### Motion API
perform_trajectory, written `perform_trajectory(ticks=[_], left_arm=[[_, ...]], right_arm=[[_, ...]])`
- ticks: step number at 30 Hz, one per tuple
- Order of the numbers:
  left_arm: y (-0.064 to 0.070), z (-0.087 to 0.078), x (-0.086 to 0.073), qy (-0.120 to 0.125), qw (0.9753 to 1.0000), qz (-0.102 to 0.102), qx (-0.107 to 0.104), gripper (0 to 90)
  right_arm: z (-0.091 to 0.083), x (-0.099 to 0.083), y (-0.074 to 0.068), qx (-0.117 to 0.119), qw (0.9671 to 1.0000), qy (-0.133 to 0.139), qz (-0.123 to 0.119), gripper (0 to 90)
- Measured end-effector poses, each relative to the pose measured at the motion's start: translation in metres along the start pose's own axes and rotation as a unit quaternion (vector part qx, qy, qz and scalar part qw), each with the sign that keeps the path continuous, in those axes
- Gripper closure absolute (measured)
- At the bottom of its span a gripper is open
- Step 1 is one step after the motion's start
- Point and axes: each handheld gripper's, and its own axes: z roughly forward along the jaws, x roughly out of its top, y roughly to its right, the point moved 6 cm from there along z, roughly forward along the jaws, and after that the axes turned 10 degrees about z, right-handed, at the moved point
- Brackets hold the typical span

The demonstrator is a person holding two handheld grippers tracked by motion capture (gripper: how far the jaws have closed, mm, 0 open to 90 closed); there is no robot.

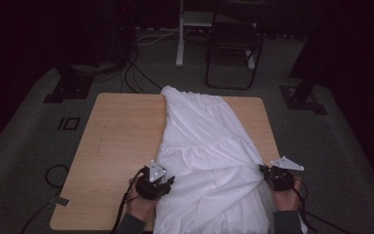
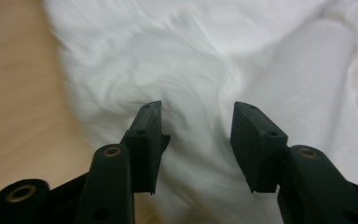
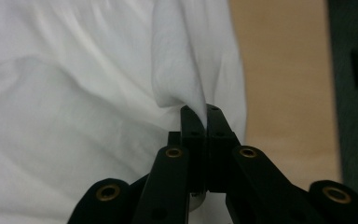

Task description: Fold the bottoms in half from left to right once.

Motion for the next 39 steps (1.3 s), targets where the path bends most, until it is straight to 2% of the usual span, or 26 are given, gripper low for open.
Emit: perform_trajectory(ticks=[1,3,5,6,8,9,12,14,18,21,23,24,26,27,28,30,32,33,34,36,38,39], left_arm=[[0.004,0.007,-0.003,-0.012,0.9999,0.003,-0.008,53.5],[0.011,0.021,-0.011,-0.033,0.9992,0.008,-0.020,53.1],[0.013,0.031,-0.018,-0.057,0.9982,0.019,-0.010,54.9],[0.012,0.032,-0.019,-0.049,0.9986,0.019,-0.010,58.2],[0.008,0.032,-0.019,-0.058,0.9980,0.025,-0.002,73.5],[0.004,0.032,-0.018,-0.064,0.9974,0.034,0.008,81.2],[-0.007,0.034,-0.018,-0.078,0.9953,0.051,0.027,86.6],[-0.020,0.035,-0.018,-0.086,0.9936,0.053,0.051,86.9],[-0.058,0.035,-0.025,-0.105,0.9890,0.035,0.098,87.2],[-0.090,0.034,-0.032,-0.123,0.9828,0.024,0.136,87.3],[-0.109,0.033,-0.035,-0.139,0.9772,0.019,0.160,87.5],[-0.118,0.034,-0.036,-0.143,0.9753,0.014,0.168,87.5],[-0.131,0.033,-0.038,-0.148,0.9738,-0.008,0.173,87.8],[-0.136,0.032,-0.038,-0.148,0.9741,-0.018,0.170,87.9],[-0.136,0.032,-0.038,-0.148,0.9741,-0.018,0.170,87.9],[-0.137,0.017,-0.034,-0.123,0.9782,-0.034,0.164,87.9],[-0.133,0.003,-0.028,-0.103,0.9811,-0.036,0.160,87.9],[-0.133,0.003,-0.028,-0.103,0.9811,-0.036,0.160,88.1],[-0.122,-0.030,-0.009,-0.050,0.9858,-0.034,0.156,88.3],[-0.112,-0.050,0.006,-0.015,0.9866,-0.026,0.160,88.4],[-0.104,-0.059,0.015,-0.003,0.9869,-0.012,0.161,88.2],[-0.101,-0.058,0.017,-0.005,0.9882,-0.011,0.152,87.5]], right_arm=[[0.011,-0.011,0.004,-0.001,0.9998,-0.021,0.004,88.4],[0.023,-0.020,0.008,-0.002,0.9987,-0.050,0.003,88.1],[0.027,-0.022,0.009,-0.005,0.9982,-0.059,-0.001,87.9],[0.029,-0.022,0.008,-0.005,0.9980,-0.063,-0.004,87.9],[0.030,-0.021,0.005,-0.007,0.9979,-0.064,-0.006,87.8],[0.031,-0.021,0.005,-0.005,0.9978,-0.066,-0.004,87.8],[0.033,-0.020,0.000,0.009,0.9974,-0.070,0.013,87.9],[0.035,-0.019,-0.007,0.015,0.9973,-0.071,0.012,87.9],[0.042,-0.016,-0.030,0.035,0.9963,-0.077,-0.019,87.9],[0.050,-0.012,-0.051,0.058,0.9945,-0.080,-0.035,87.6],[0.057,-0.009,-0.066,0.074,0.9926,-0.083,-0.046,87.1],[0.060,-0.007,-0.074,0.080,0.9917,-0.084,-0.054,86.9],[0.068,-0.002,-0.088,0.086,0.9904,-0.083,-0.070,86.8],[0.071,0.000,-0.093,0.086,0.9901,-0.085,-0.072,86.4],[0.071,0.000,-0.093,0.086,0.9901,-0.085,-0.072,86.4],[0.075,0.005,-0.100,0.086,0.9894,-0.087,-0.078,82.1],[0.070,0.008,-0.100,0.096,0.9898,-0.074,-0.073,81.9],[0.070,0.008,-0.100,0.096,0.9898,-0.074,-0.073,81.9],[0.053,0.017,-0.097,0.108,0.9913,-0.040,-0.064,87.8],[0.036,0.027,-0.093,0.117,0.9918,-0.006,-0.053,88.5],[0.019,0.038,-0.086,0.113,0.9923,0.029,-0.042,88.6],[0.013,0.042,-0.081,0.104,0.9929,0.045,-0.037,88.6]])
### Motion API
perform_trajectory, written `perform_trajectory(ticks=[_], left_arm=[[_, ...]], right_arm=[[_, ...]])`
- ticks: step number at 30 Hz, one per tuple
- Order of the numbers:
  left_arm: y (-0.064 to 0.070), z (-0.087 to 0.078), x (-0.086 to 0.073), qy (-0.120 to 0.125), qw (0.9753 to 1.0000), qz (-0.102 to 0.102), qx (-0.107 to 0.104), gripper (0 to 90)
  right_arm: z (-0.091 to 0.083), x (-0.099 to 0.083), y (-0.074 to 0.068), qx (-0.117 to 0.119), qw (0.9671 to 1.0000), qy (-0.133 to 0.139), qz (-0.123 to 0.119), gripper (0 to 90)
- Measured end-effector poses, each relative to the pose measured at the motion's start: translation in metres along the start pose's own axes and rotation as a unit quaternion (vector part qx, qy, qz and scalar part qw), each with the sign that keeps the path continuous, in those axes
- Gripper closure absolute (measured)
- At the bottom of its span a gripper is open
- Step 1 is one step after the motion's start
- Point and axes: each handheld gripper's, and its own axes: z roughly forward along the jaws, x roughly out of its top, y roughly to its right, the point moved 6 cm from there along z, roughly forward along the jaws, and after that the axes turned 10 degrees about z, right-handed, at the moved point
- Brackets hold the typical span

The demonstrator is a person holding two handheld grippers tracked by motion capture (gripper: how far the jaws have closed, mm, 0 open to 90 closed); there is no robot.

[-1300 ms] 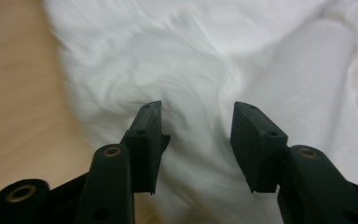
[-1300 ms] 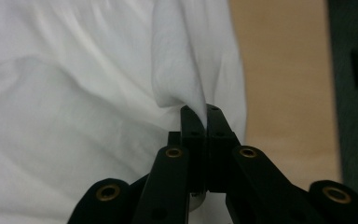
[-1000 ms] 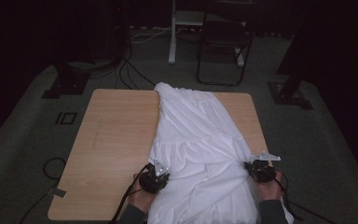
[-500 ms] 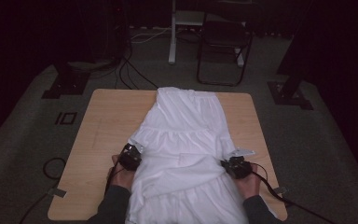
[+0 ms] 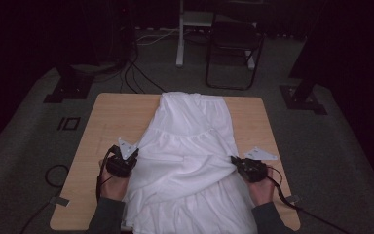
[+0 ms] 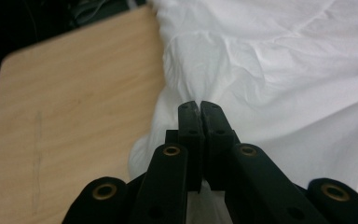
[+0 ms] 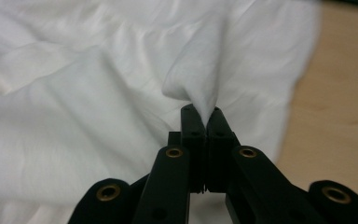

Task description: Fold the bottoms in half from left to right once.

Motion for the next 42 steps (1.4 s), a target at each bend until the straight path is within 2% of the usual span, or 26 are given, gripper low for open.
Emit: perform_trajectory(ticks=[1,3,5,6,7,8,10,12,14,17,18,19,20,21,23,24,26,27,28,31,33,36,39,42], left_arm=[[0.003,0.002,0.000,-0.001,1.0000,0.005,-0.004,85.0],[0.011,0.014,-0.005,-0.021,0.9995,0.021,-0.007,72.9],[0.013,0.018,-0.008,-0.028,0.9993,0.022,-0.007,69.0],[0.016,0.022,-0.012,-0.034,0.9991,0.021,-0.009,66.0],[0.020,0.026,-0.017,-0.038,0.9990,0.017,-0.019,64.5],[0.022,0.026,-0.019,-0.038,0.9989,0.018,-0.021,62.7],[0.027,0.024,-0.021,-0.035,0.9987,0.025,-0.028,61.1],[0.034,0.019,-0.020,-0.028,0.9987,0.028,-0.033,60.0],[0.043,0.011,-0.020,-0.019,0.9983,0.036,-0.041,59.3],[0.058,0.001,-0.020,-0.002,0.9972,0.044,-0.061,58.1],[0.058,0.001,-0.020,-0.002,0.9972,0.044,-0.061,58.1],[0.067,-0.002,-0.021,0.001,0.9959,0.054,-0.072,58.1],[0.073,-0.001,-0.023,-0.003,0.9944,0.066,-0.082,58.1],[0.078,0.004,-0.027,-0.017,0.9925,0.083,-0.089,58.1],[0.083,0.023,-0.040,-0.068,0.9884,0.103,-0.089,58.2],[0.083,0.034,-0.046,-0.084,0.9869,0.100,-0.094,59.0],[0.081,0.050,-0.054,-0.100,0.9856,0.079,-0.111,62.2],[0.078,0.053,-0.053,-0.090,0.9871,0.062,-0.117,63.8],[0.074,0.056,-0.052,-0.091,0.9874,0.053,-0.118,65.2],[0.065,0.066,-0.048,-0.093,0.9887,0.048,-0.107,67.3],[0.060,0.074,-0.044,-0.093,0.9897,0.043,-0.101,67.3],[0.051,0.088,-0.038,-0.088,0.9917,0.031,-0.089,67.2],[0.040,0.105,-0.030,-0.082,0.9938,0.010,-0.075,67.2],[0.032,0.117,-0.024,-0.084,0.9940,-0.002,-0.070,66.5]], right_arm=[[-0.005,0.002,0.006,-0.009,0.9999,0.010,0.007,88.5],[-0.004,-0.003,0.022,-0.029,0.9994,-0.005,0.017,87.9],[0.007,-0.019,0.037,-0.042,0.9975,-0.042,0.037,84.0],[0.014,-0.029,0.043,-0.048,0.9953,-0.071,0.045,78.1],[0.020,-0.039,0.048,-0.061,0.9927,-0.094,0.046,71.3],[0.023,-0.046,0.051,-0.071,0.9910,-0.103,0.046,67.4],[0.021,-0.049,0.052,-0.070,0.9916,-0.092,0.057,61.4],[0.015,-0.041,0.048,-0.068,0.9941,-0.067,0.052,57.5],[0.008,-0.030,0.040,-0.055,0.9967,-0.043,0.041,55.2],[0.003,-0.020,0.021,-0.024,0.9992,-0.023,0.022,53.0],[0.003,-0.020,0.021,-0.024,0.9992,-0.023,0.022,53.0],[0.004,-0.018,0.014,-0.009,0.9995,-0.022,0.019,51.8],[0.007,-0.017,0.004,0.015,0.9994,-0.026,0.016,50.3],[0.010,-0.018,0.000,0.019,0.9992,-0.033,0.010,49.9],[0.022,-0.023,-0.005,0.025,0.9981,-0.057,0.003,50.0],[0.029,-0.027,-0.006,0.024,0.9971,-0.072,-0.001,51.3],[0.042,-0.037,-0.007,0.012,0.9949,-0.099,-0.016,56.9],[0.047,-0.040,-0.007,0.012,0.9938,-0.108,-0.021,59.8],[0.052,-0.042,-0.007,0.007,0.9933,-0.112,-0.026,61.4],[0.063,-0.044,-0.004,0.003,0.9925,-0.119,-0.029,62.7],[0.068,-0.041,-0.002,0.002,0.9930,-0.115,-0.025,63.1],[0.077,-0.035,0.002,-0.006,0.9936,-0.111,-0.021,63.4],[0.087,-0.027,0.010,-0.014,0.9943,-0.105,-0.013,63.6],[0.098,-0.018,0.013,-0.023,0.9937,-0.109,-0.012,58.9]])
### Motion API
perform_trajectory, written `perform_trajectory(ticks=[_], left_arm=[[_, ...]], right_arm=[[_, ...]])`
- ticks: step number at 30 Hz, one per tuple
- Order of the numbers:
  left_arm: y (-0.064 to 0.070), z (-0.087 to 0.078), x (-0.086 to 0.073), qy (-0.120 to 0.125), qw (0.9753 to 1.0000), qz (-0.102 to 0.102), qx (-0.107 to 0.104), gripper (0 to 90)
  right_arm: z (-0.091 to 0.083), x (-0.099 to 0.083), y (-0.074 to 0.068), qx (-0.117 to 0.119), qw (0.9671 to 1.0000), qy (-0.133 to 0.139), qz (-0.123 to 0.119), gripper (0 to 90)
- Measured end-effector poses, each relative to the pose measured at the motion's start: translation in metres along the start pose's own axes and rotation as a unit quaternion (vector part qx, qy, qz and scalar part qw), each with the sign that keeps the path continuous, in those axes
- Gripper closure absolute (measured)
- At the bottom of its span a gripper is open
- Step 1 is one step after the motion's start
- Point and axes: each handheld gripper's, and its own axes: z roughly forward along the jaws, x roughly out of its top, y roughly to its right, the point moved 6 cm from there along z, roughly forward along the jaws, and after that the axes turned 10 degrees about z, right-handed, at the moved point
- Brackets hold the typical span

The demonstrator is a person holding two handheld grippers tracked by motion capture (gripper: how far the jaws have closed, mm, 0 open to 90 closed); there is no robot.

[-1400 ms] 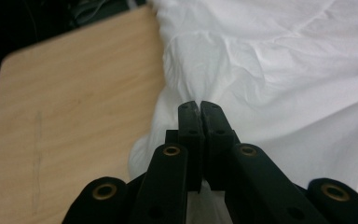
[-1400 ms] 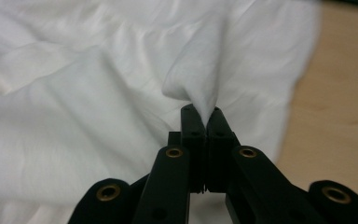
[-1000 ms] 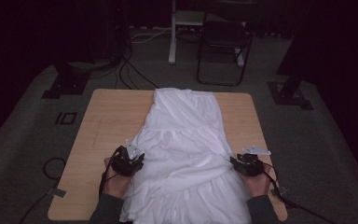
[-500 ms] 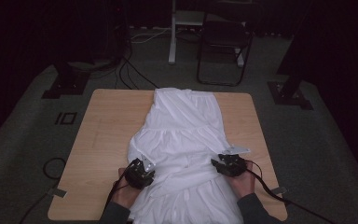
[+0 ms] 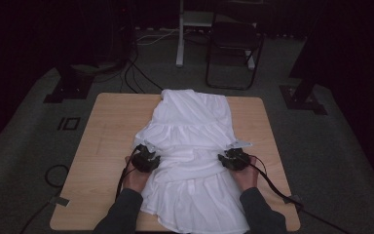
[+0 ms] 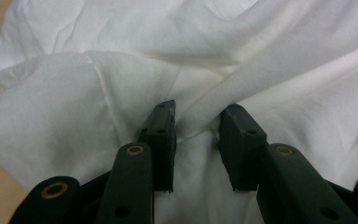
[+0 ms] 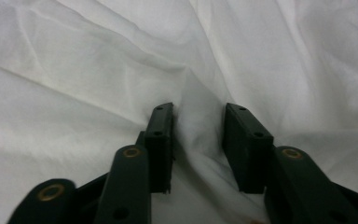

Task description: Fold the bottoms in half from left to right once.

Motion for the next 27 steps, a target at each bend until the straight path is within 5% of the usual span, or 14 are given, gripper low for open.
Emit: perform_trajectory(ticks=[3,6,8,9,13,16,20,27], left_arm=[[-0.005,-0.002,0.005,0.005,0.9998,-0.013,-0.014,60.9],[-0.007,-0.028,0.004,0.036,0.9990,-0.018,-0.017,56.1],[-0.007,-0.041,0.001,0.048,0.9987,-0.014,-0.013,54.1],[-0.007,-0.051,-0.003,0.054,0.9984,-0.012,-0.013,53.5],[-0.008,-0.079,-0.029,0.057,0.9984,-0.002,-0.009,51.5],[-0.005,-0.091,-0.051,0.057,0.9979,-0.015,-0.027,51.4],[0.005,-0.101,-0.078,0.046,0.9981,-0.018,-0.037,50.6],[0.017,-0.108,-0.096,0.039,0.9982,-0.008,-0.045,49.3]], right_arm=[[0.001,0.014,-0.002,0.010,0.9999,0.012,0.007,49.8],[-0.004,0.028,-0.008,0.023,0.9991,0.037,0.000,43.5],[-0.003,0.034,-0.012,0.022,0.9993,0.030,-0.010,43.7],[-0.001,0.035,-0.012,0.021,0.9995,0.021,-0.013,45.6],[0.001,0.028,-0.014,0.029,0.9992,-0.018,-0.018,75.8],[-0.019,0.021,-0.019,0.039,0.9990,0.004,-0.022,85.6],[-0.052,0.007,-0.019,0.053,0.9979,0.031,-0.023,86.9],[-0.105,-0.039,-0.004,0.082,0.9948,0.060,0.001,85.5]])
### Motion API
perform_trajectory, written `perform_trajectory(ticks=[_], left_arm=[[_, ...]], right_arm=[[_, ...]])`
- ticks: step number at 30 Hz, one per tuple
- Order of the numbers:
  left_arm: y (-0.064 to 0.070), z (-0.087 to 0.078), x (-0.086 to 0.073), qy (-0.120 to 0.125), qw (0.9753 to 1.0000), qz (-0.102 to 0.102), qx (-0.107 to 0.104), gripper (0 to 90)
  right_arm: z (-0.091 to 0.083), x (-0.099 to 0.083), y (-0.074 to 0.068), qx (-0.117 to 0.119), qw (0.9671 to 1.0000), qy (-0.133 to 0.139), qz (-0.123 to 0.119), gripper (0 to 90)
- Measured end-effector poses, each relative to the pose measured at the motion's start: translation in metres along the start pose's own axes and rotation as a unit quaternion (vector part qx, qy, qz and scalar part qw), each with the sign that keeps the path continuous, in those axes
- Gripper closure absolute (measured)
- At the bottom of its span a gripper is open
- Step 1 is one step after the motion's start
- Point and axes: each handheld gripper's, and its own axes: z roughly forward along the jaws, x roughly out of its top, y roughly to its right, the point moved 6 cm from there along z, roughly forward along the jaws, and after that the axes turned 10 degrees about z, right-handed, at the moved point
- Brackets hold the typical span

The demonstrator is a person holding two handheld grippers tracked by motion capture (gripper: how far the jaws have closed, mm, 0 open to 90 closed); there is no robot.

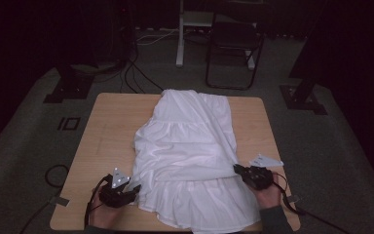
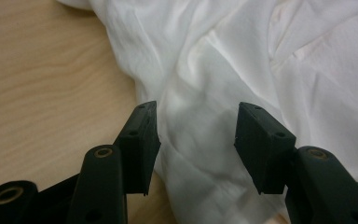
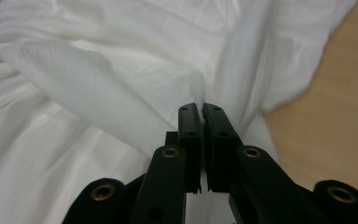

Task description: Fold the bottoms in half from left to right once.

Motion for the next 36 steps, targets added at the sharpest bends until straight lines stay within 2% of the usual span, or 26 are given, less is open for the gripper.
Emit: perform_trajectory(ticks=[1,4,6,9,10,13,15,17,18,19,21,22,24,27,28,29,31,33,34,36], left_arm=[[0.000,0.000,-0.002,-0.003,1.0000,-0.001,0.001,49.2],[-0.001,0.004,-0.006,-0.008,0.9999,-0.006,-0.003,48.6],[-0.002,0.007,-0.008,-0.010,0.9999,-0.011,-0.004,48.6],[-0.003,0.012,-0.009,-0.013,0.9997,-0.017,-0.009,48.6],[-0.004,0.013,-0.009,-0.014,0.9997,-0.018,-0.010,48.6],[-0.005,0.017,-0.010,-0.015,0.9995,-0.024,-0.015,48.9],[-0.004,0.020,-0.010,-0.015,0.9995,-0.023,-0.018,52.1],[-0.003,0.020,-0.010,-0.013,0.9996,-0.018,-0.020,60.3],[-0.003,0.020,-0.010,-0.008,0.9992,-0.019,-0.034,66.1],[-0.003,0.019,-0.010,-0.002,0.9985,-0.027,-0.048,73.7],[-0.004,0.015,-0.013,0.001,0.9974,-0.041,-0.060,86.4],[-0.004,0.012,-0.014,0.002,0.9970,-0.043,-0.064,87.5],[-0.005,0.002,-0.016,0.007,0.9973,-0.041,-0.060,88.1],[-0.007,-0.010,-0.018,0.014,0.9969,-0.052,-0.058,88.2],[-0.007,-0.010,-0.018,0.014,0.9969,-0.052,-0.058,88.2],[-0.007,-0.015,-0.021,0.011,0.9970,-0.052,-0.056,88.2],[-0.005,-0.024,-0.029,0.011,0.9961,-0.062,-0.062,88.2],[-0.004,-0.026,-0.033,0.007,0.9964,-0.061,-0.059,88.2],[-0.004,-0.027,-0.036,0.003,0.9961,-0.062,-0.062,88.2],[-0.002,-0.028,-0.041,-0.001,0.9954,-0.068,-0.068,87.8]], right_arm=[[-0.004,-0.006,0.002,-0.002,1.0000,-0.001,0.002,85.1],[-0.009,-0.033,0.012,-0.018,0.9992,-0.035,0.007,83.0],[-0.009,-0.040,0.015,-0.022,0.9987,-0.045,0.010,74.3],[-0.009,-0.030,0.013,-0.019,0.9995,-0.023,0.013,62.5],[-0.007,-0.020,0.009,-0.018,0.9997,-0.012,0.011,59.7],[0.005,-0.002,-0.001,-0.008,1.0000,-0.005,0.002,57.2],[0.017,0.006,-0.007,-0.004,0.9998,-0.016,-0.008,55.8],[0.037,0.010,-0.011,-0.011,0.9992,-0.031,-0.025,53.6],[0.044,0.010,-0.011,-0.013,0.9988,-0.042,-0.022,52.0],[0.053,0.007,-0.009,-0.016,0.9979,-0.061,-0.015,53.0],[0.061,0.000,-0.007,-0.013,0.9961,-0.086,-0.012,71.8],[0.059,-0.003,-0.007,-0.010,0.9960,-0.089,-0.010,79.4],[0.048,-0.008,-0.007,-0.003,0.9969,-0.079,-0.003,87.6],[0.023,-0.015,-0.003,0.003,0.9982,-0.059,0.007,88.3],[0.023,-0.015,-0.003,0.003,0.9982,-0.059,0.007,88.3],[-0.008,-0.025,0.002,0.012,0.9990,-0.035,0.023,88.4],[-0.028,-0.037,0.006,0.017,0.9989,-0.032,0.029,88.4],[-0.044,-0.051,0.011,0.012,0.9990,-0.029,0.030,88.4],[-0.044,-0.051,0.011,0.012,0.9990,-0.029,0.030,88.4],[-0.061,-0.071,0.014,0.035,0.9979,-0.022,0.050,87.5]])
